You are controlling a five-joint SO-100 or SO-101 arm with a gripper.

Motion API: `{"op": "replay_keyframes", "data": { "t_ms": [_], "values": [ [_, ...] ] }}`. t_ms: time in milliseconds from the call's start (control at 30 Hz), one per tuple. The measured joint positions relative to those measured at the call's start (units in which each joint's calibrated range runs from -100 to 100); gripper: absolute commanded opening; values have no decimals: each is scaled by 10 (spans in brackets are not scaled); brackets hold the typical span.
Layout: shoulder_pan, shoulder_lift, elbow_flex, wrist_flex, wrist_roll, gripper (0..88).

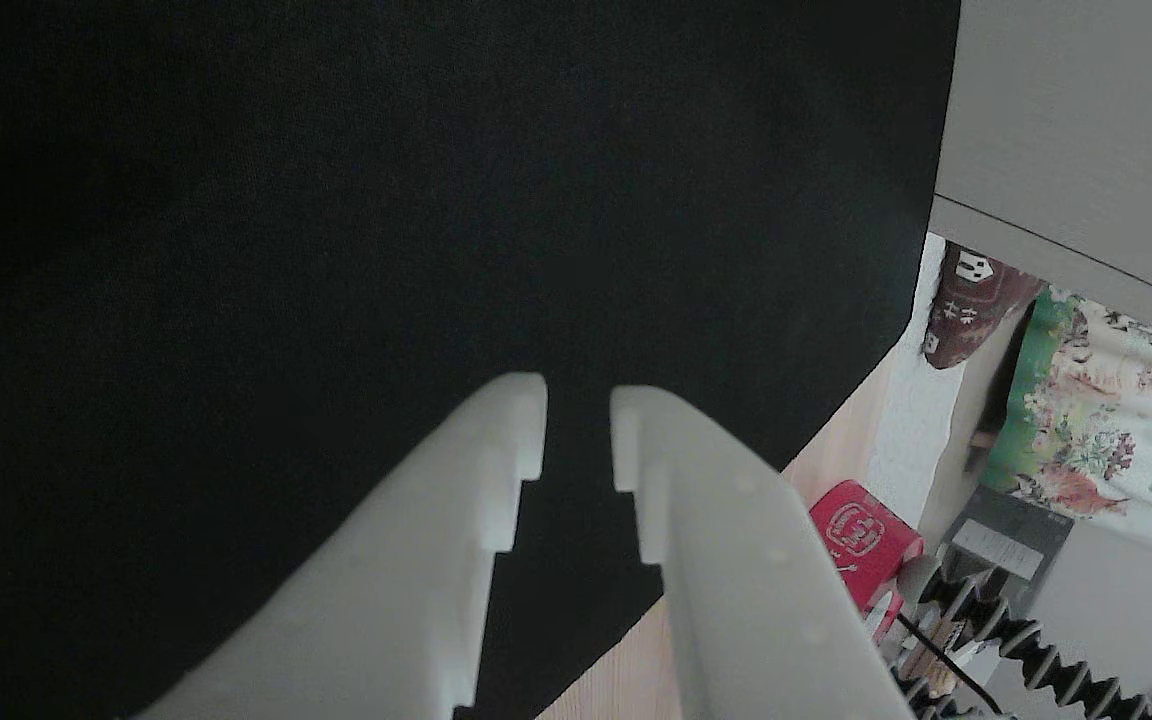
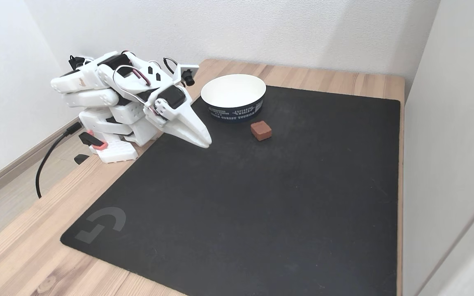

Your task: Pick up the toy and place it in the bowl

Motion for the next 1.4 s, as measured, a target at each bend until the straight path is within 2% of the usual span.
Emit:
{"op": "replay_keyframes", "data": {
  "t_ms": [800, 1000, 1400],
  "values": [
    [1, 12, -7, 0, -1, 24],
    [-1, 122, -108, 0, -1, 24],
    [-90, 371, -333, 0, -2, 24]
  ]
}}
